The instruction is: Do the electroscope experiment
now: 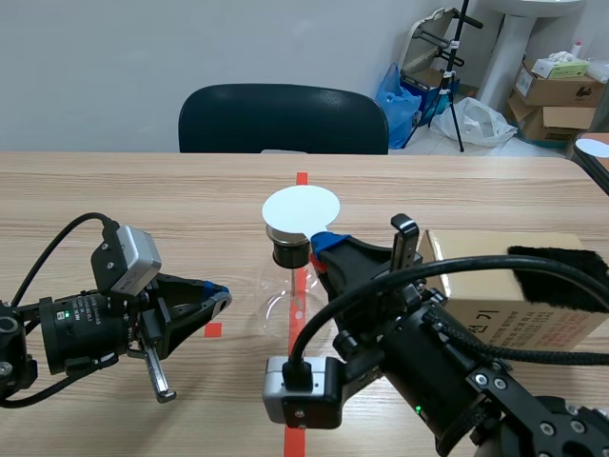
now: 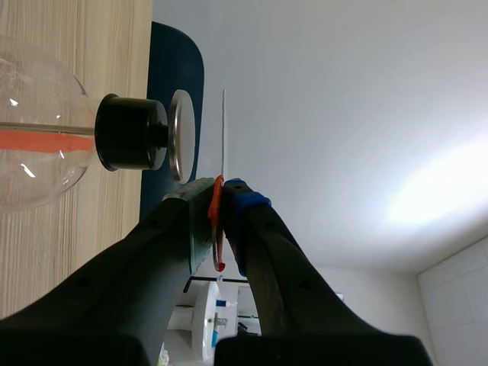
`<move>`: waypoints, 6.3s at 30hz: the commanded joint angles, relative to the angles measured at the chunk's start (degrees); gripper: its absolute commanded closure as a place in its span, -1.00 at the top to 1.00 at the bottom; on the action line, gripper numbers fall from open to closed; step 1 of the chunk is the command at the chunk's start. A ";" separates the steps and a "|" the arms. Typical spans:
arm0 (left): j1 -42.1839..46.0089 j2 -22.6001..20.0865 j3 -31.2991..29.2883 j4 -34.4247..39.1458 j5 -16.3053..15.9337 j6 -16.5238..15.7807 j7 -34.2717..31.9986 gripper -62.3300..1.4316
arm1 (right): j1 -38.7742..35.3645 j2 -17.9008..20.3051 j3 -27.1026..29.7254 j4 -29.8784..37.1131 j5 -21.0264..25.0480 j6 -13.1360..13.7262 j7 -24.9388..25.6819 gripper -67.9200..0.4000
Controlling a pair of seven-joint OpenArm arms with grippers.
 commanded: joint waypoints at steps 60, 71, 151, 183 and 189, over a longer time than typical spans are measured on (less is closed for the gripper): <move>-0.15 0.28 -0.35 0.68 0.46 0.09 -0.79 -0.86 | 0.50 0.61 0.44 0.39 0.22 -0.61 -36.57 -0.96; -0.15 0.28 -0.35 0.68 0.46 0.09 -0.79 -0.86 | 0.50 0.61 0.44 0.39 0.24 -0.61 -36.54 -0.96; -0.15 0.28 -0.37 0.68 0.46 0.09 -0.79 -0.86 | 0.50 0.61 0.44 0.39 0.42 -0.59 -36.13 -0.96; -0.15 0.28 -0.37 0.68 0.46 0.09 -0.79 -0.86 | 0.50 0.61 0.44 0.39 0.39 -0.59 -36.04 -0.96; -0.15 0.28 -0.37 0.68 0.46 0.09 -0.79 -0.86 | 0.50 0.61 0.44 0.39 0.39 -0.59 -32.81 -0.96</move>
